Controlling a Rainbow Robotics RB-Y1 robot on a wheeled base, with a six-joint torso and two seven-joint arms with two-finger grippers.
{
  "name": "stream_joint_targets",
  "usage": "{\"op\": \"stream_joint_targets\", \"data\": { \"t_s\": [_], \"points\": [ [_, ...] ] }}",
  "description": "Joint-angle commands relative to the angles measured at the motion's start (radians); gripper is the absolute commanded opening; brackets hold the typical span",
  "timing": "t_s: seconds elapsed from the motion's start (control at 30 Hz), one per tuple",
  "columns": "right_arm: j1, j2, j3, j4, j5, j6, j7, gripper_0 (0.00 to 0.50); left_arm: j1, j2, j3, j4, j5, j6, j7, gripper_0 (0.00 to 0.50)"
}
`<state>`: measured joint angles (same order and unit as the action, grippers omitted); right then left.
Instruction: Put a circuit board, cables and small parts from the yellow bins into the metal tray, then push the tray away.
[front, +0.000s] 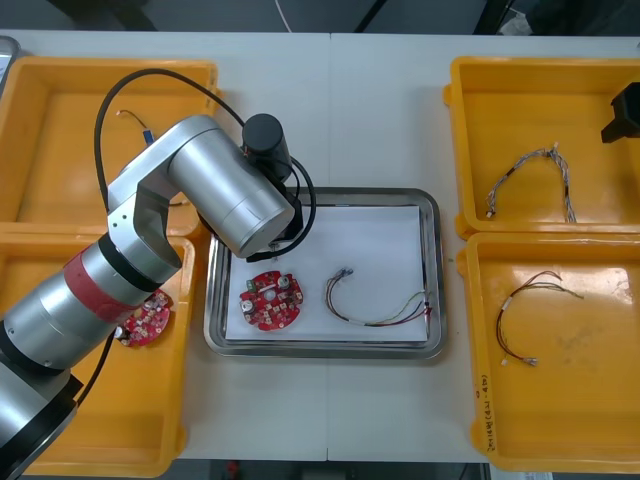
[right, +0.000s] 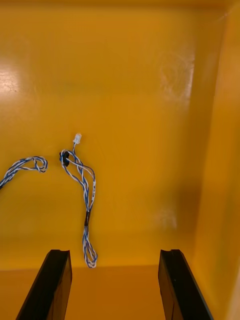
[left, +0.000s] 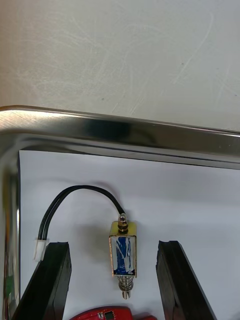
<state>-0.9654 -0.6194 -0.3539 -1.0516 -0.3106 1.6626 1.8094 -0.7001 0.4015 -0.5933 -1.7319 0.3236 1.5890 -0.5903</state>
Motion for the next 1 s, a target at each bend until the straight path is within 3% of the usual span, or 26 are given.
{"op": "stream_joint_targets", "data": {
  "t_s": [0.03, 0.27, 0.57, 0.83, 1.0],
  "points": [
    [-0.047, 0.024, 0.023, 0.059, 0.007, -0.057, -0.007, 0.5, 0.01, 0.036, 0.064, -0.12, 0.002, 0.089, 0.021, 0.5],
    [-0.045, 0.047, 0.027, 0.136, 0.008, -0.101, -0.028, 0.5, 0.011, 0.08, 0.197, -0.252, 0.075, 0.235, -0.005, 0.5],
    [-0.033, 0.069, 0.036, 0.176, 0.008, -0.126, -0.094, 0.5, 0.008, 0.158, 0.385, -0.331, 0.166, 0.331, -0.025, 0.5],
    [0.021, 0.072, 0.05, 0.176, -0.001, -0.185, -0.104, 0.5, -0.001, 0.206, 0.512, -0.299, 0.213, 0.331, -0.013, 0.5],
    [0.039, 0.075, 0.059, 0.174, -0.002, -0.204, -0.105, 0.5, -0.064, 0.226, 0.52, -0.167, 0.209, 0.331, 0.001, 0.5]
  ]
}}
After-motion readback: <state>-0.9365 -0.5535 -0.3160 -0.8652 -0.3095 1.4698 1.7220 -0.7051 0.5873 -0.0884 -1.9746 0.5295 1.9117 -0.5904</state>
